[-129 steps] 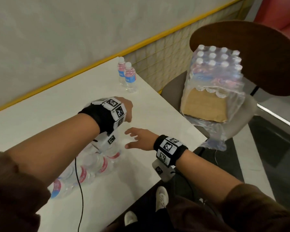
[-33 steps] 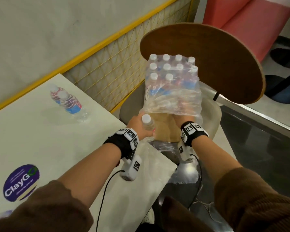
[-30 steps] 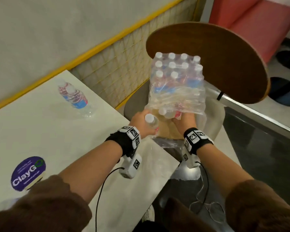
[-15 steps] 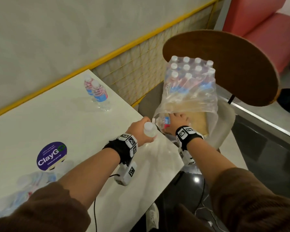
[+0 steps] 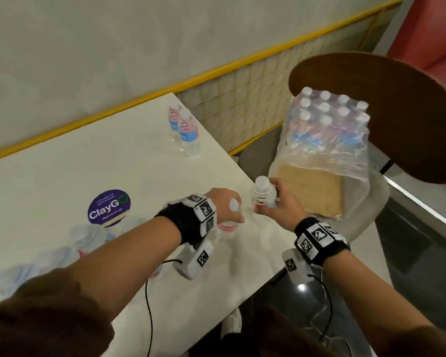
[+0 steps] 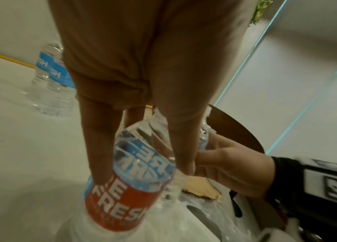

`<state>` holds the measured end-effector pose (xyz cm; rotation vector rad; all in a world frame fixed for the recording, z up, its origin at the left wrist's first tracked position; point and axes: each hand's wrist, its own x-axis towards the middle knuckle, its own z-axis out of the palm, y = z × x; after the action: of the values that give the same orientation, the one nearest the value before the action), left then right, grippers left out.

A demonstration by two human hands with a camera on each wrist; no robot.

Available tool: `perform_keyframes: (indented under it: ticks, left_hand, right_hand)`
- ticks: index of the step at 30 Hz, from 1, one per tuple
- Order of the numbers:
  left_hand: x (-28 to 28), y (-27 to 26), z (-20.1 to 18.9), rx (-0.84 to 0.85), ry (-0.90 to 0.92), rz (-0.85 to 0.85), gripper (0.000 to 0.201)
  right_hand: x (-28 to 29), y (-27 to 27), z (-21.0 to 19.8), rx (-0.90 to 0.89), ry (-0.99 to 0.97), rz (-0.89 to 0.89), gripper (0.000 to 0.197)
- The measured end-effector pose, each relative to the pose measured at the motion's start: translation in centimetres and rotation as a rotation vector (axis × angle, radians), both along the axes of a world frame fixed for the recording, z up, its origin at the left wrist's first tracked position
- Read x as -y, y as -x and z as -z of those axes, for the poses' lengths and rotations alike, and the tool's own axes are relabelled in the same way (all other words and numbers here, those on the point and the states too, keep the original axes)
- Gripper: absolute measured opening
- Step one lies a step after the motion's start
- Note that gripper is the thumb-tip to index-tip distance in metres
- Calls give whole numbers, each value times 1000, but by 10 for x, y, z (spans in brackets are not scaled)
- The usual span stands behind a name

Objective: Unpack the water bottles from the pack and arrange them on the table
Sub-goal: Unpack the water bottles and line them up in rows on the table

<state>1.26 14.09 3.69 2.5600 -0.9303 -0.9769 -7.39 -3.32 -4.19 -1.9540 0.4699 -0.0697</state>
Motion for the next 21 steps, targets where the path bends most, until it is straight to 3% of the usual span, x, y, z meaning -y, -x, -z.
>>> perform_keyframes:
  ticks: [3,6,12,15,17,19,21]
  left_hand:
    - [-24,21,-4,-24,-87,83,53]
    - [-44,25,-6,14,-223,157,47]
    - [-87,16,-12,133,-361,124,36]
    - [-111,7,-27,135,-291,45,49]
    - [-133,2,-52,162,-174,-45,60]
    - [-164,-6,-78,179,-57,-155,57]
    - [-202,-16,-93,161,-15,-274,52]
  right_hand:
    - [-32,4,-2,-17,-117,-95,65]
    - [-69,3,11,-70,-96,-168,71]
    - [-129,-8,9,-75,-87,-204,75]
    - [-142,-13,2,-102,-34,-214,79]
    - [-143,-13,-2,-252,125,-232,80]
    - [-143,-7,-12,-510,354,-334,63]
    - [-150,3,-20,-706,411,-516,46]
